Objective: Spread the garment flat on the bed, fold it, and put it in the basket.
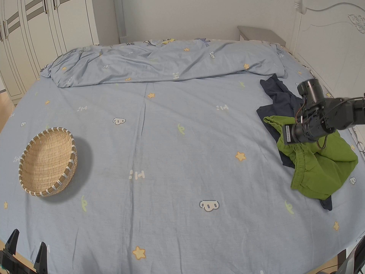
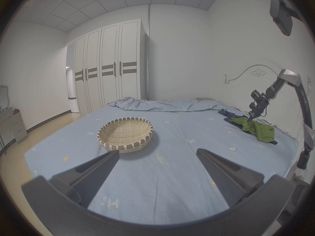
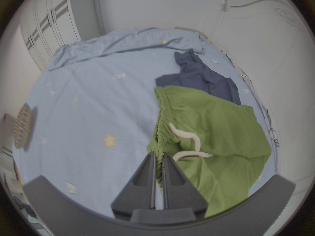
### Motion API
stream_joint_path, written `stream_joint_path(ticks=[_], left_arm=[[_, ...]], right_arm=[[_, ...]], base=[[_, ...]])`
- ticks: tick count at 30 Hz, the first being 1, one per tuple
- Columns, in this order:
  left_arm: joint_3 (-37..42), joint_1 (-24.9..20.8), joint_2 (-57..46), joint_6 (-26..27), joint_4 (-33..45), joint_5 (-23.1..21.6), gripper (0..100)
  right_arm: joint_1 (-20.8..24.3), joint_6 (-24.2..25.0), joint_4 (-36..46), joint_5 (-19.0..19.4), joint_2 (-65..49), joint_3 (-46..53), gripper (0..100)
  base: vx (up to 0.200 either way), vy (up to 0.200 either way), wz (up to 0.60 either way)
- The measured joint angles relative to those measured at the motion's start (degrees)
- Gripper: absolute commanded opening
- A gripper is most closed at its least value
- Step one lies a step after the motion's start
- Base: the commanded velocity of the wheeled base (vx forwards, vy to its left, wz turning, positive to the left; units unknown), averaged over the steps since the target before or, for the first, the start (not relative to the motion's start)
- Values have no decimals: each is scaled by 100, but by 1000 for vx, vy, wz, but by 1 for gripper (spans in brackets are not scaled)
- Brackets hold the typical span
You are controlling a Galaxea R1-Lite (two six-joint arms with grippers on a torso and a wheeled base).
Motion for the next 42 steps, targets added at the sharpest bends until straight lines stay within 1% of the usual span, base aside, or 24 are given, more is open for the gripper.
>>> stream_joint_path(ticks=[2,5,12,16,20,24,34,36,42], left_arm=[[0,0,0,0,0,2,100],[0,0,0,0,0,2,100],[0,0,0,0,0,2,100],[2,0,0,0,0,0,100],[2,0,0,0,0,2,100],[2,0,0,0,1,0,100],[2,0,0,0,0,2,100],[2,-2,0,0,0,0,100],[2,0,0,0,1,0,100]], right_arm=[[217,229,423,94,-119,-386,0],[639,434,649,180,-263,-725,0],[1499,713,711,249,-439,-916,0],[2057,1152,700,260,-419,-992,0],[2658,1612,691,271,-312,-1270,0],[3120,1849,678,271,-139,-1775,0],[3875,2480,662,266,510,-3255,0],[4024,2567,660,268,697,-3388,0],[4140,2695,396,246,1067,-3479,0]], base=[[0,0,0],[0,0,0],[0,0,0],[0,0,0],[0,0,0],[0,0,0],[0,0,0],[0,0,0],[0,0,0]])
